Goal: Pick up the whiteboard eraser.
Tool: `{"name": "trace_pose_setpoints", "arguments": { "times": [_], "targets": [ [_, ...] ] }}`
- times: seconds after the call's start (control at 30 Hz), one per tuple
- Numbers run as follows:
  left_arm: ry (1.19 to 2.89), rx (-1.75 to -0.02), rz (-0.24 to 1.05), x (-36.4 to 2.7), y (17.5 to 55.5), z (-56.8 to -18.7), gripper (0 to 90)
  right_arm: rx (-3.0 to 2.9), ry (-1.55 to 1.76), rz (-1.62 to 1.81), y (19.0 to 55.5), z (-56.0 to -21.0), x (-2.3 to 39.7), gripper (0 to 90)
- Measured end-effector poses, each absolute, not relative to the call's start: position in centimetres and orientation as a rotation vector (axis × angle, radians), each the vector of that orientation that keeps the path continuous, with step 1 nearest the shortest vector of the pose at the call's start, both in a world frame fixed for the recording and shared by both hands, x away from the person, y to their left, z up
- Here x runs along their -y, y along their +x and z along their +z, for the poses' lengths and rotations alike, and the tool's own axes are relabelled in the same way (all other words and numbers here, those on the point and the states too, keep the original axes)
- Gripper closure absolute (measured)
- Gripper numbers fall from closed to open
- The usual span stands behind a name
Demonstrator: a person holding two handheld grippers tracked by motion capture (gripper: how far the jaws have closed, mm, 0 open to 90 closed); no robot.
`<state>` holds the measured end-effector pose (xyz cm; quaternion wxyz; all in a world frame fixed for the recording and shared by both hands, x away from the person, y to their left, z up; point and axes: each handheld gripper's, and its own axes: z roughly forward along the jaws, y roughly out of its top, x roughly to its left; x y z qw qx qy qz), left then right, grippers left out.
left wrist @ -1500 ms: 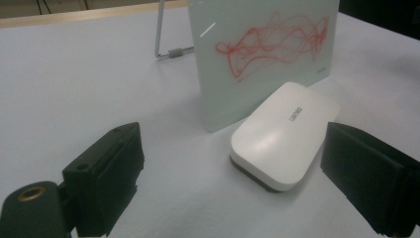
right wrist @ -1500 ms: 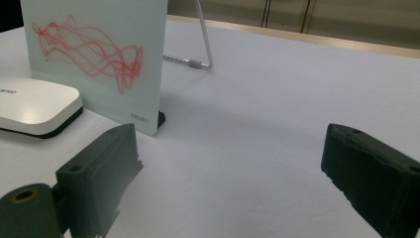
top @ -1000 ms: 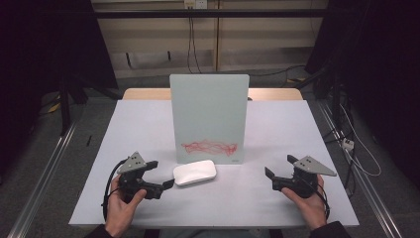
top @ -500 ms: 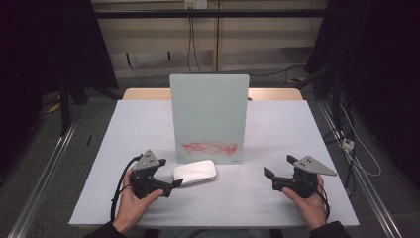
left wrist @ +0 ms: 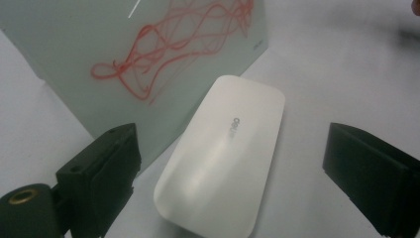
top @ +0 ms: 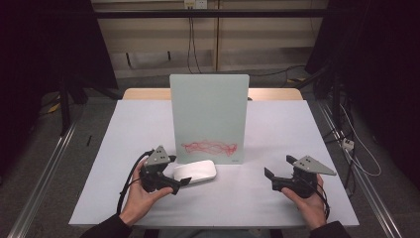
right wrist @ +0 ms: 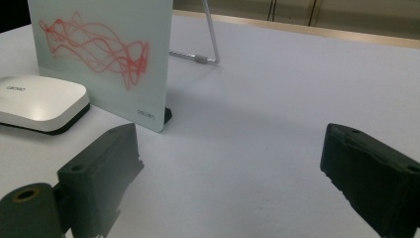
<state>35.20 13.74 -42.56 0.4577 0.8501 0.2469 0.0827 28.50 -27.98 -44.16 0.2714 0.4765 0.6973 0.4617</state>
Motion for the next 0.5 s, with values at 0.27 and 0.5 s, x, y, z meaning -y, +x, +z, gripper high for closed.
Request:
{"name": "trace_pose_setpoints", "arguments": {
  "times": [0.27, 0.5],
  "targets": [
    [2.162, -0.534, 0.182, -12.2, 36.1, -41.9, 10.4, -1.887, 1.279, 1.248, 28.4, -44.1, 27.9, 8.6],
    [2.218, -0.438, 0.158, -10.6, 37.1, -42.3, 14.0, -1.894, 1.273, 1.241, 28.5, -44.2, 27.9, 8.3]
  ]
}}
